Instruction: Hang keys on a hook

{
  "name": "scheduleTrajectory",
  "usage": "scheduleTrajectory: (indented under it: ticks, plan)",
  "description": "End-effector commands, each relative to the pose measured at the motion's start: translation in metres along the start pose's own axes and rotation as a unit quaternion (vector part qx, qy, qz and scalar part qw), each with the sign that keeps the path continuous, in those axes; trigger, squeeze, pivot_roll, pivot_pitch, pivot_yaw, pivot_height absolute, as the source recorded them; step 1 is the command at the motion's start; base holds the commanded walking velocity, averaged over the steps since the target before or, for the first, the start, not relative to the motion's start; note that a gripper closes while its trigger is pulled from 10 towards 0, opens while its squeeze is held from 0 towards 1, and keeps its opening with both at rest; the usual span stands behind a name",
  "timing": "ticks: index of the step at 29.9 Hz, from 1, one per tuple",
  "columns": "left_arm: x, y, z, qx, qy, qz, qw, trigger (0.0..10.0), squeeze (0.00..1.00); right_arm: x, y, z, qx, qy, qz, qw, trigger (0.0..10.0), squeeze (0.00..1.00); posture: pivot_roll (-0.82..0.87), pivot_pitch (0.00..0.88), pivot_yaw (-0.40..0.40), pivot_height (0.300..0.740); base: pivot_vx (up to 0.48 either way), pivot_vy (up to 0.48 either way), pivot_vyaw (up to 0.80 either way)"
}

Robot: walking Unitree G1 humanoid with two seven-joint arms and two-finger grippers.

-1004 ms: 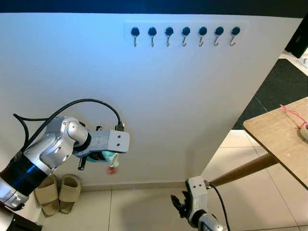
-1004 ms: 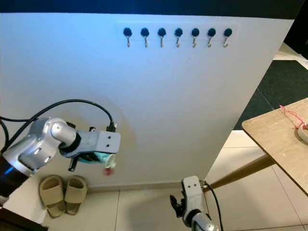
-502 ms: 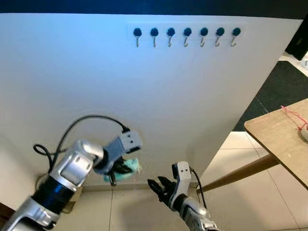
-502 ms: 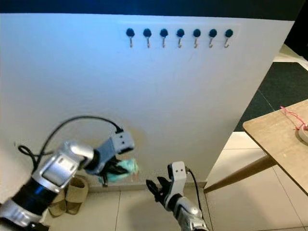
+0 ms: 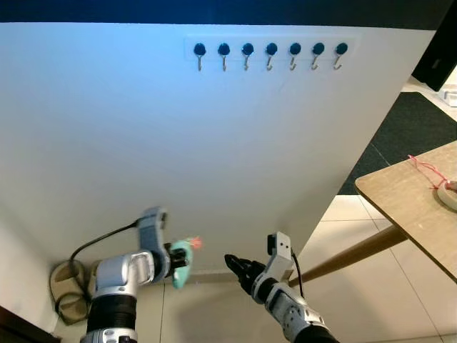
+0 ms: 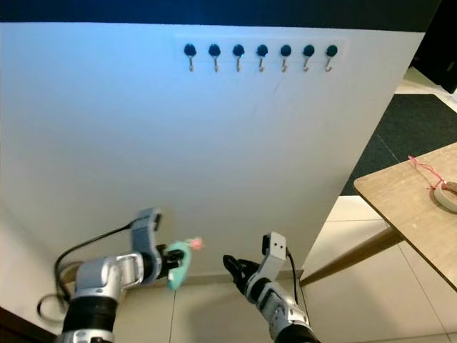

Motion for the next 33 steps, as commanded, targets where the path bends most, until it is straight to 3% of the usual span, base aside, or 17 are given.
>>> scheduleTrajectory:
  ticks: [1,5,10,11,14,15,17,18,21,22,24,25,27,28,30,31,33]
  plan:
    - [0.021,-0.021,0.005,0.010,0.057,-0.086,0.995,10.0,0.00,0.000,-0.006,-0.001,0.013,-0.010,0.016,1.000,10.0,0.00,0.08,0.112,-0.015,0.740,0.000,0.000,0.00]
    - [0.035,-0.029,0.003,0.009,0.104,-0.128,0.986,10.0,0.00,-0.001,-0.006,-0.002,0.018,-0.015,0.024,0.999,10.0,0.00,0.08,0.114,-0.016,0.740,0.000,0.000,0.00]
    - [0.025,-0.030,0.005,0.012,0.089,-0.136,0.987,10.0,0.00,0.000,-0.007,-0.003,0.022,-0.010,0.042,0.999,10.0,0.00,0.08,0.115,-0.018,0.740,0.000,0.000,0.00]
    - [0.014,-0.026,0.008,-0.003,0.060,-0.097,0.993,10.0,0.00,0.001,-0.009,-0.004,0.032,0.000,0.057,0.998,10.0,0.29,0.08,0.116,-0.018,0.740,0.000,0.000,0.00]
    - [0.008,-0.023,0.008,-0.013,0.046,-0.063,0.997,10.0,0.00,0.002,-0.010,-0.004,0.040,0.004,0.060,0.997,10.0,0.43,0.08,0.116,-0.018,0.740,0.000,0.000,0.00]
    - [-0.001,-0.020,0.009,-0.031,0.023,0.042,0.998,10.0,0.00,0.002,-0.013,-0.005,0.059,0.011,0.057,0.997,10.0,0.83,0.08,0.116,-0.018,0.740,0.000,0.000,0.00]
    - [-0.003,-0.021,0.009,-0.033,0.018,0.069,0.997,10.0,0.00,0.002,-0.013,-0.005,0.064,0.012,0.056,0.996,10.0,0.83,0.08,0.116,-0.018,0.740,0.000,0.000,0.00]
    - [-0.006,-0.020,0.009,-0.039,0.013,0.123,0.992,10.0,0.00,0.003,-0.014,-0.005,0.074,0.018,0.056,0.996,10.0,1.00,0.08,0.115,-0.019,0.740,0.000,0.000,0.00]
    - [-0.009,-0.020,0.009,-0.049,0.004,0.214,0.976,10.0,0.00,0.005,-0.015,-0.006,0.087,0.035,0.060,0.994,10.0,1.00,0.08,0.115,-0.019,0.740,0.000,0.000,0.00]
    - [-0.009,-0.020,0.009,-0.049,0.004,0.214,0.976,10.0,0.00,0.005,-0.015,-0.006,0.087,0.035,0.060,0.994,10.0,1.00,0.08,0.115,-0.019,0.740,0.000,0.000,0.00]
    - [-0.012,-0.021,0.009,-0.057,-0.011,0.293,0.954,10.0,0.00,0.009,-0.014,-0.007,0.091,0.057,0.064,0.992,10.0,1.00,0.08,0.114,-0.020,0.740,0.000,0.000,0.00]
    - [-0.012,-0.021,0.009,-0.057,-0.011,0.293,0.954,10.0,0.00,0.009,-0.014,-0.007,0.091,0.057,0.064,0.992,10.0,1.00,0.08,0.114,-0.020,0.740,0.000,0.000,0.00]
    - [-0.012,-0.024,0.008,-0.062,-0.024,0.354,0.933,10.0,0.00,0.015,-0.009,-0.007,0.081,0.091,0.070,0.990,10.0,1.00,0.08,0.116,-0.020,0.740,0.000,0.000,0.00]
    - [-0.012,-0.025,0.008,-0.063,-0.030,0.373,0.925,10.0,0.00,0.018,-0.007,-0.007,0.076,0.106,0.077,0.988,10.0,0.92,0.08,0.117,-0.020,0.740,0.000,0.000,0.00]
    - [-0.011,-0.026,0.007,-0.063,-0.033,0.382,0.921,10.0,0.00,0.020,-0.006,-0.008,0.072,0.116,0.081,0.987,10.0,0.92,0.08,0.117,-0.021,0.740,0.000,0.000,0.00]
    - [-0.010,-0.026,0.007,-0.064,-0.033,0.395,0.916,10.0,0.00,0.022,-0.004,-0.008,0.068,0.125,0.085,0.986,10.0,0.00,0.08,0.117,-0.021,0.740,0.000,0.000,0.00]
    - [-0.010,-0.026,0.006,-0.068,-0.038,0.399,0.913,10.0,0.00,0.023,-0.003,-0.008,0.064,0.132,0.085,0.986,10.0,0.00,0.08,0.118,-0.021,0.740,0.000,0.000,0.00]
Point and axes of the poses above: a point about 5 cm out from each wrist's last joint towards the gripper, its own z axis pointing out of the wrist towards the gripper, its own y axis along the axis of the wrist's last joint, x = y × z, the point moved 1 cm from there along z, pointing out of the wrist towards the gripper, and after that the axes turned 10 degrees about -z, right-handed, at the moved point
